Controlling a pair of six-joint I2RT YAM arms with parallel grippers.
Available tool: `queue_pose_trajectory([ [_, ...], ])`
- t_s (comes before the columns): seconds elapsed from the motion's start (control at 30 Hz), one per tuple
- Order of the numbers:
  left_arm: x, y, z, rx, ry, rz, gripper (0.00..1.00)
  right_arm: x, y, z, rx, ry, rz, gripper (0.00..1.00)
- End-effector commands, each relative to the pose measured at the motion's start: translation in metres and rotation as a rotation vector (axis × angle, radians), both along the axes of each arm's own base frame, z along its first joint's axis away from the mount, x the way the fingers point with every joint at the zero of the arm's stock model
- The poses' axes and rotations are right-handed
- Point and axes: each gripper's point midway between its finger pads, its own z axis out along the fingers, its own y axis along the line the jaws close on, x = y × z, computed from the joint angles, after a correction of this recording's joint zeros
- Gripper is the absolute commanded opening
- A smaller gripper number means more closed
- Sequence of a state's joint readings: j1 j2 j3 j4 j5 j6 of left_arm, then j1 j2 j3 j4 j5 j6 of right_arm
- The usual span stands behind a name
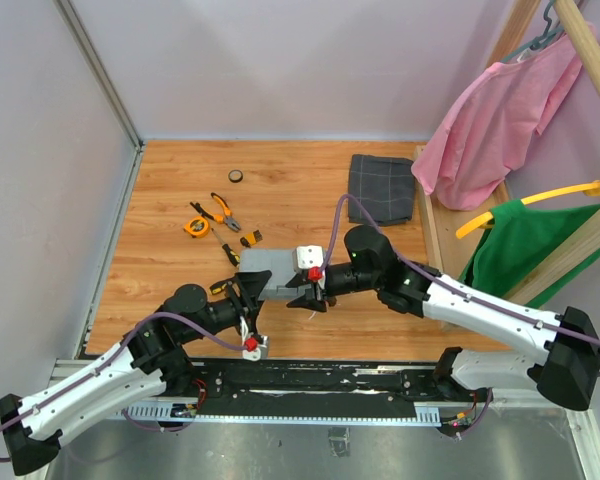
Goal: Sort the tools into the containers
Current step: Open the storage box at the center of the board.
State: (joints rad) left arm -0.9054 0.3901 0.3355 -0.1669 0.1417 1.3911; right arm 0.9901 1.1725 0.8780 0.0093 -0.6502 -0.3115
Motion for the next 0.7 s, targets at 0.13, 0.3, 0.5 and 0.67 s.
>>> queue_pose_trajectory([
  [0.13, 0.019, 0.010, 0.053, -0.145, -0.115, 0.123, 0.00, -0.037, -0.011, -0.045, -0.100, 0.268, 0.068, 0.40],
  [0.3, 0.022, 0.011, 0.054, -0.147, -0.104, 0.147, 0.00, -0.058, -0.008, -0.043, -0.096, 0.285, 0.115, 0.39],
  [0.5, 0.023, 0.012, 0.054, -0.151, -0.097, 0.158, 0.00, -0.082, -0.004, -0.049, -0.082, 0.320, 0.140, 0.37],
  [0.67, 0.024, 0.012, 0.055, -0.155, -0.096, 0.162, 0.00, -0.100, -0.003, -0.055, -0.086, 0.341, 0.162, 0.36],
])
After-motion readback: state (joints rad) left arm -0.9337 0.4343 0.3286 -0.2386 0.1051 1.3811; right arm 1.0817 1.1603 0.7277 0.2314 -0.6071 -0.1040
